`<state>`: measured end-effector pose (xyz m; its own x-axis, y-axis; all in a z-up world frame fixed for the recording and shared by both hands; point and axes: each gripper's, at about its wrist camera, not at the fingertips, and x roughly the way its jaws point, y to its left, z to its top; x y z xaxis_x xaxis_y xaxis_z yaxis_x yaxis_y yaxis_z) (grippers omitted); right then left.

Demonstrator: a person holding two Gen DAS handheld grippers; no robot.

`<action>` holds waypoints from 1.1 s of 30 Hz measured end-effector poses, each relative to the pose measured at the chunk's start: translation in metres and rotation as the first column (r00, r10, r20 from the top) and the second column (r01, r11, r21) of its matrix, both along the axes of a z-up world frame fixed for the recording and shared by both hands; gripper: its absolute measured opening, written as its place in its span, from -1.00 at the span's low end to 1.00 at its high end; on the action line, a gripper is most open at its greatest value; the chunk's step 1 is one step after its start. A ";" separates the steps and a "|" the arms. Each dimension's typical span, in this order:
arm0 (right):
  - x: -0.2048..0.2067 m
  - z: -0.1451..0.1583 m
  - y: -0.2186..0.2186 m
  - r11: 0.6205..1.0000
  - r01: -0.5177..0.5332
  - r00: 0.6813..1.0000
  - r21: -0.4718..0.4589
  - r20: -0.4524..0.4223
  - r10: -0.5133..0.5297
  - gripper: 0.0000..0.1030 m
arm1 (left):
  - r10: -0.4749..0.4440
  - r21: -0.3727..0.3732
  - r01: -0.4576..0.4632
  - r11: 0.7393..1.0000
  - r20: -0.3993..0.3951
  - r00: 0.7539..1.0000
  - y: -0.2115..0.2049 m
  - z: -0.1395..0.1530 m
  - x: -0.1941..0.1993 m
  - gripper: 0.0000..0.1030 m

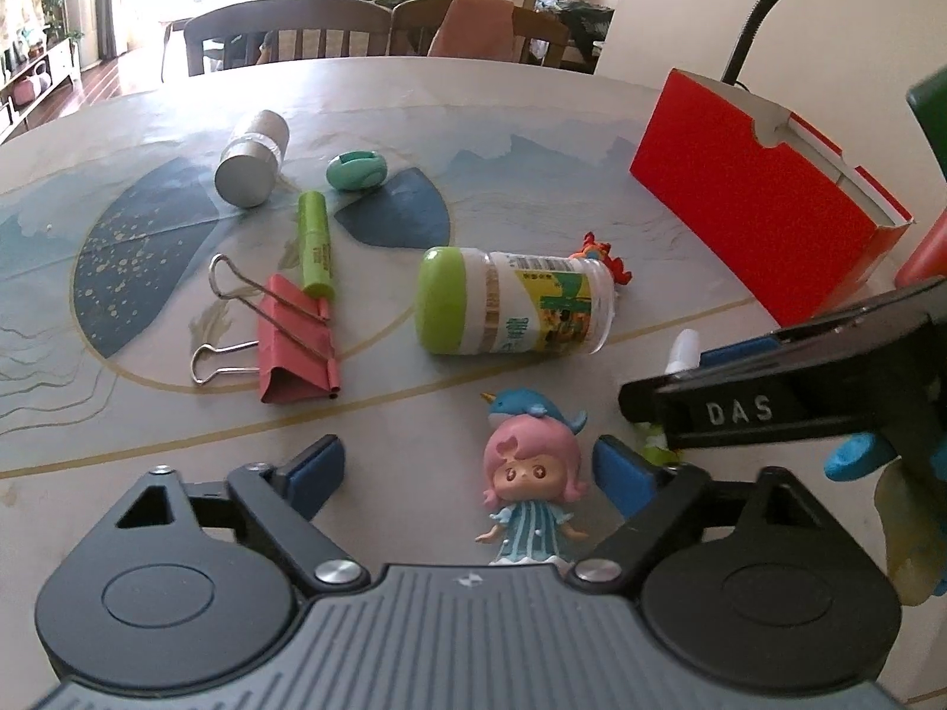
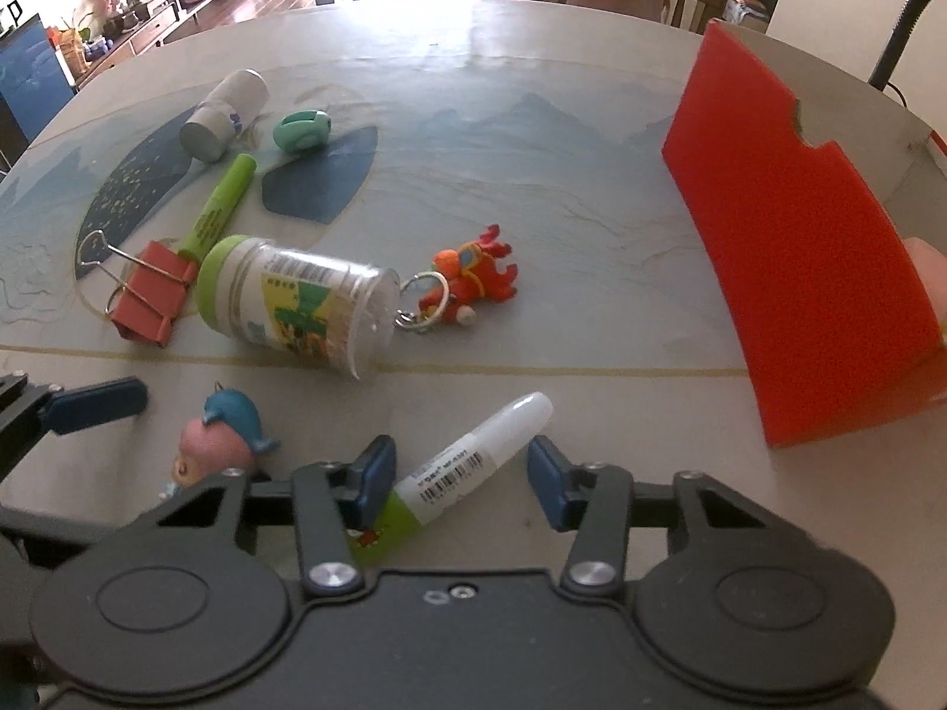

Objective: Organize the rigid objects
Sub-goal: 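Grasp the white glue stick with the right gripper while the left grasps the pink-haired doll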

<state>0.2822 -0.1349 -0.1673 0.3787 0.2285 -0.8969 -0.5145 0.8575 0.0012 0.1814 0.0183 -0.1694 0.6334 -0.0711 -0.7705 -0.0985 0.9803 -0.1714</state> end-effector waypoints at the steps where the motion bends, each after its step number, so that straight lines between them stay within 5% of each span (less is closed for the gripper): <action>1: -0.001 0.000 -0.002 1.000 -0.002 1.000 0.005 0.001 0.002 -0.21 | -0.004 0.001 0.004 1.000 0.002 1.000 -0.001 0.000 0.000 0.64; 14: -0.014 0.007 -0.022 0.996 0.012 0.999 0.086 -0.031 -0.009 -0.69 | -0.062 -0.016 0.062 0.998 -0.005 0.998 -0.014 0.005 0.006 -0.31; 33: -0.021 0.058 -0.084 0.934 0.113 0.993 0.339 -0.022 -0.113 -0.69 | -0.075 -0.073 0.073 0.995 -0.017 0.997 -0.024 0.037 0.004 -0.35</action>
